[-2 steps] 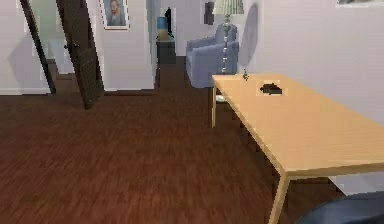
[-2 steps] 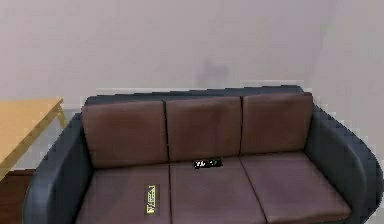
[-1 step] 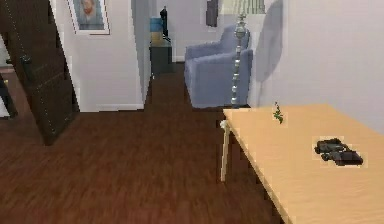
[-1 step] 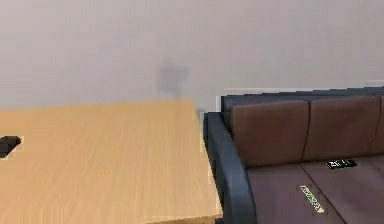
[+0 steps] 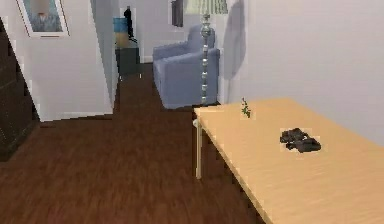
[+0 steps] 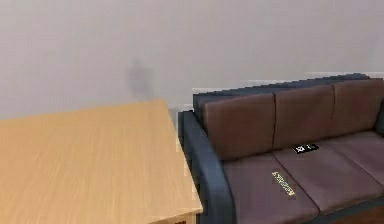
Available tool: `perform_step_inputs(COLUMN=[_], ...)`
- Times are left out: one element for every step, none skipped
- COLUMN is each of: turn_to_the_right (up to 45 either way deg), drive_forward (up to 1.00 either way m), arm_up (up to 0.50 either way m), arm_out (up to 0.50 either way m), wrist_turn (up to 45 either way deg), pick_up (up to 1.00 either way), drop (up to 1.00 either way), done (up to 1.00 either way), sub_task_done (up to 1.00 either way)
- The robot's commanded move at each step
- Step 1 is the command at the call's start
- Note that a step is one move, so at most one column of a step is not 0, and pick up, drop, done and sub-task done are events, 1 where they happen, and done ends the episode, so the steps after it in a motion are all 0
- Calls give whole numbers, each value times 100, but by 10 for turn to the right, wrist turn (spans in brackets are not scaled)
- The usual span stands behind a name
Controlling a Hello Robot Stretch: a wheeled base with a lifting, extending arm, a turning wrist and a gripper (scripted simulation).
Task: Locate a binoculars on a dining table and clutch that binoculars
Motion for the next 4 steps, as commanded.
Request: perform_step_inputs(turn_to_the_right=[0, -450, -120, 450], drive_forward=[5, 0, 0, 0], arm_up=[0, 0, 0, 0], arm_out=[0, 0, 0, 0], wrist_turn=[0, 0, 0, 0], pick_up=[0, 0, 0, 0], drop=[0, 0, 0, 0], done=[0, 0, 0, 0], sub_task_done=[0, 0, 0, 0])
